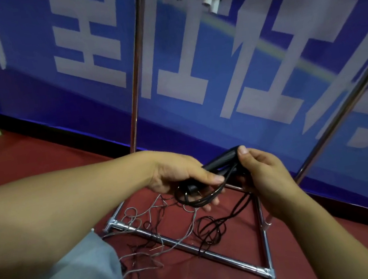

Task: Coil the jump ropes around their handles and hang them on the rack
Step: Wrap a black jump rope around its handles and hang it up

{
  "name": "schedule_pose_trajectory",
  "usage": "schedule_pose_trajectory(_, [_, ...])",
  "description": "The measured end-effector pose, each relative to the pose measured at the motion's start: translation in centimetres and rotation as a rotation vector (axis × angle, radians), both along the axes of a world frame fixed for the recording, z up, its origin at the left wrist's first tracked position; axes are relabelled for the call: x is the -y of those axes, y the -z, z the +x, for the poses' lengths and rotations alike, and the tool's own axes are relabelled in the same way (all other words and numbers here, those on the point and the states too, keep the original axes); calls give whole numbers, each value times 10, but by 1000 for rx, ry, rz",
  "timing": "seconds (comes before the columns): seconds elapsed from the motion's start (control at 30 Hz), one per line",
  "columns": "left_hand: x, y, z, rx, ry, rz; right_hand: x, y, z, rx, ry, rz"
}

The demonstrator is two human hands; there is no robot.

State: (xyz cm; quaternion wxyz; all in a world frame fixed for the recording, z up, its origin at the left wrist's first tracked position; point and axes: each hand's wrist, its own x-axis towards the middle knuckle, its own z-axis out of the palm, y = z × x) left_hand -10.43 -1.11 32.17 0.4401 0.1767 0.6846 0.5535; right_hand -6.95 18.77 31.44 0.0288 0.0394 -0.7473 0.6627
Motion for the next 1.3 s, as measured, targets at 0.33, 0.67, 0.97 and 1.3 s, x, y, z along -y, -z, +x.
schedule_pose_trajectory(0.33, [9, -6, 11, 86, -63, 109, 6, 0, -2, -65, -57, 23])
schedule_pose_trajectory(0.67, [35, 5, 16, -70, -60, -79, -7, -2, 2, -101, 53, 778])
schedule_pose_trajectory(0.97, [63, -2, 11, -251, -90, -227, -19, -3, 5, 26, -245, 649])
schedule_pose_trajectory(1.3, [66, -6, 8, -296, -74, -312, -31, -4, 4, 28, -39, 901])
